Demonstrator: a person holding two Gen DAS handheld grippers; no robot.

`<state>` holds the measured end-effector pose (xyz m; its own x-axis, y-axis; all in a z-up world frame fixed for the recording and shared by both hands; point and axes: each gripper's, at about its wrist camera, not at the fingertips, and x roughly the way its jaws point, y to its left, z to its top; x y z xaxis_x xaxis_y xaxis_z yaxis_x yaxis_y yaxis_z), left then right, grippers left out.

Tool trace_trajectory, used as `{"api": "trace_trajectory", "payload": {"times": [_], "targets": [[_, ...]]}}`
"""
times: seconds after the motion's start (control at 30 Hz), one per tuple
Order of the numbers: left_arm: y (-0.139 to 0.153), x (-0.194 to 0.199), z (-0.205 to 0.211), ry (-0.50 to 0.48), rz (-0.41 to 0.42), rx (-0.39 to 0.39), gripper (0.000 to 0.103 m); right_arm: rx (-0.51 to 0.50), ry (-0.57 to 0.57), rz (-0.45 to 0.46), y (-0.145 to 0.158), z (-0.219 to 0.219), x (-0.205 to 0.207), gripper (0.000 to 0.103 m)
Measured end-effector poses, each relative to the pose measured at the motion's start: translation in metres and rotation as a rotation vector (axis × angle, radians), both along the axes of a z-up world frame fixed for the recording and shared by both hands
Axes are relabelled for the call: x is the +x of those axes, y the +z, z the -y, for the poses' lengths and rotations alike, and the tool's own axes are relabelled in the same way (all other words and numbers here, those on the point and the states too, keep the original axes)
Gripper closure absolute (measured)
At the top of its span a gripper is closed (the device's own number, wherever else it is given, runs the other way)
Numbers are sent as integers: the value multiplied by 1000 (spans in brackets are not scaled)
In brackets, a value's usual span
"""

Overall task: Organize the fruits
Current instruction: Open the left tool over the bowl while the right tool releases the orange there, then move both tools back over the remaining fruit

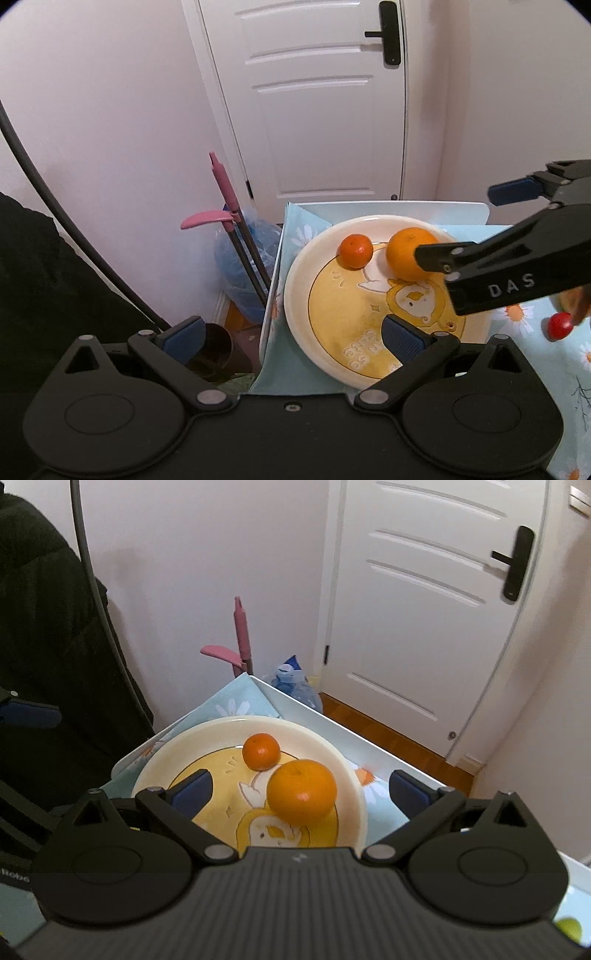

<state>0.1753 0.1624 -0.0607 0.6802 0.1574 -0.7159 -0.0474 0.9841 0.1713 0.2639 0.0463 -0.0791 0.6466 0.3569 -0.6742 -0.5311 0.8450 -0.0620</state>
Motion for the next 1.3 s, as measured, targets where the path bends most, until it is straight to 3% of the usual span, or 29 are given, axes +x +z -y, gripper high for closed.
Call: {"api": "trace_trajectory", "payload": {"times": [0.43,0.73,1.0,1.3], "targets": [[29,-29,25,-69,69,-2,0,48,-136,54,45,46,-54,0],[44,-57,69,-45,95,8,0,94,-165,62,65,108,-95,0],[45,-80,123,-63,110,11,0,94,-206,41,64,188,-129,0],[29,-97,189,-124,113,-17,0,34,-250,29,43,275,-158,0]]}}
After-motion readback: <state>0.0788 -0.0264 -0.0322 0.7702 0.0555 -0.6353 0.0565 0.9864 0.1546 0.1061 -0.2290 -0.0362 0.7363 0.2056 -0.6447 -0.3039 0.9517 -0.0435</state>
